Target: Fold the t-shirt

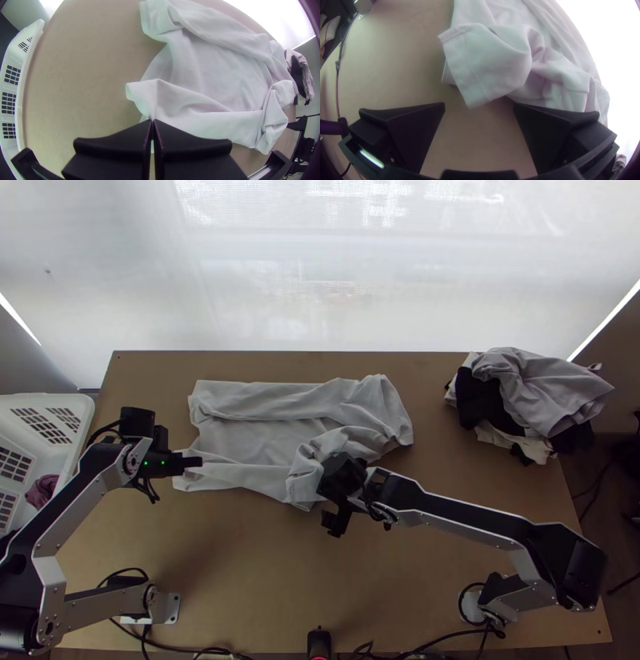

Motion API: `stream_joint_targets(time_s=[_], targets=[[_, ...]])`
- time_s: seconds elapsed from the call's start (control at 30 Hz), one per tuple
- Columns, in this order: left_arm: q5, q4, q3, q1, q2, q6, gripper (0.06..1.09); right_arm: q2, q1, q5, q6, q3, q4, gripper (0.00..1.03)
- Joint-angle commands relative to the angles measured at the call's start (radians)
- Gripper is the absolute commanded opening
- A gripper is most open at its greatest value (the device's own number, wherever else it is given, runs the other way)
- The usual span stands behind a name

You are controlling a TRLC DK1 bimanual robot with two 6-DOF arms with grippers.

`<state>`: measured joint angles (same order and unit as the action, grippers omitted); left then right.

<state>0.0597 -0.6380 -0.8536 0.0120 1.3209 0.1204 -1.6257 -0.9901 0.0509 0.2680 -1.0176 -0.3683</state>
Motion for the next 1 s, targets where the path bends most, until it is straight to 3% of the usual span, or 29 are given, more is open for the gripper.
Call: stream_joint_targets(time_s=[0.0,0.1,0.13,0.47,0.7,0.97], targets=[[0.0,0.0,0.001,0.005,0.005,0.008,0.09,-0.063,-0.025,0.029,0.017,-0.009,0.072,0.93],[-0.001,-0.002,0.001,0.003,0.003,0.007,0.09,-0.092,-0.018,0.04,0.017,-0.01,0.101,0.92],[-0.001,0.0,0.001,0.0,0.003,0.004,0.09,-0.1,-0.013,0.043,0.017,-0.01,0.115,0.88],[0.0,0.0,-0.004,-0.001,0.001,0.002,0.09,-0.118,0.039,0.044,0.036,-0.035,0.146,0.03],[0.0,-0.009,-0.007,-0.007,-0.049,-0.001,0.09,0.006,0.07,0.044,0.034,-0.003,0.055,0.03],[0.002,-0.077,-0.028,-0.018,-0.175,-0.008,0.09,0.233,0.157,0.024,0.046,-0.026,-0.245,0.03]])
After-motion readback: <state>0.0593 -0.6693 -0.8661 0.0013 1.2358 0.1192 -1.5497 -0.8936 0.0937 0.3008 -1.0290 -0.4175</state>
